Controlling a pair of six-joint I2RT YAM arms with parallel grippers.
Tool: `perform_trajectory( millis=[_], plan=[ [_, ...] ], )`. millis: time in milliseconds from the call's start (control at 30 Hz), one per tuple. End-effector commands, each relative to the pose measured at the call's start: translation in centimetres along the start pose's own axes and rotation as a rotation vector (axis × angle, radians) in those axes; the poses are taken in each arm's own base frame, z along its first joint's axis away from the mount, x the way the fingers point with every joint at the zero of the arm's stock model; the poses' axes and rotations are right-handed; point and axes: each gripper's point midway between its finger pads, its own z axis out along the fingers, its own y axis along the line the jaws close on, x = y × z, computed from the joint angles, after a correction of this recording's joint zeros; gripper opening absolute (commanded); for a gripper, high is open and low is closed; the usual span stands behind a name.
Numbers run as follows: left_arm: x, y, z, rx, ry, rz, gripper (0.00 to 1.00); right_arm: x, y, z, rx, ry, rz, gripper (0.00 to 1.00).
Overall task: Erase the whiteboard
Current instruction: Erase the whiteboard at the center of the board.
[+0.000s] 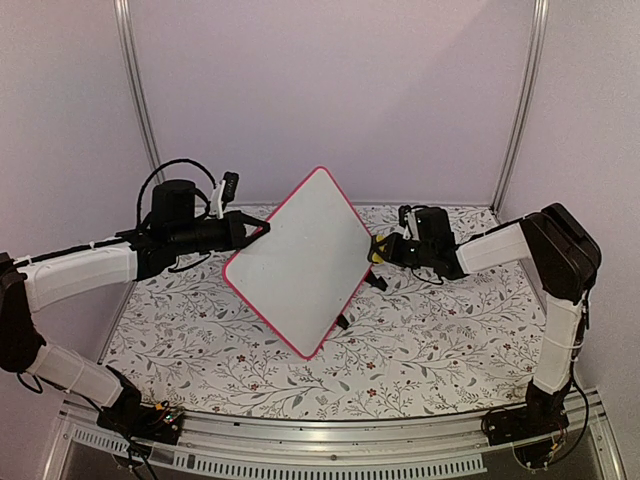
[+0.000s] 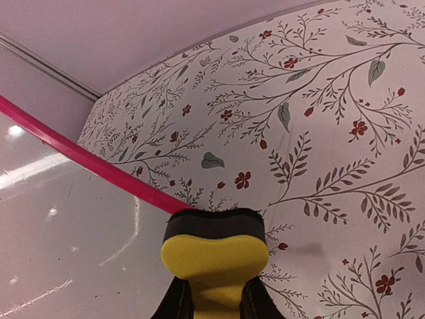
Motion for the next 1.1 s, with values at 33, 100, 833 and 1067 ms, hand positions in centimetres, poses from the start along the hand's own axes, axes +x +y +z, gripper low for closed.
perform_trajectory(
  millis=[33, 100, 833, 1067],
  plan=[
    [-1.8, -4.8, -0.7, 0.196, -0.064, 0.154, 0.0, 1.4, -2.0, 1.1, 0.076, 0.045, 0.023, 0.03],
    [-1.8, -4.8, -0.7, 0.196, -0.063, 0.154, 0.0, 0.8, -1.6, 0.9, 0.069, 0.037, 0.023, 0.03],
    [-2.1, -4.9, -1.0, 0.197, -0.073, 0.155, 0.0, -1.1, -1.3, -1.2, 0.169, -0.048, 0.072, 0.02],
    [-2.2, -5.0, -1.1, 0.199, -0.076, 0.157, 0.0, -0.4, -4.5, -1.1, 0.301, -0.056, 0.074, 0.01]
  ],
)
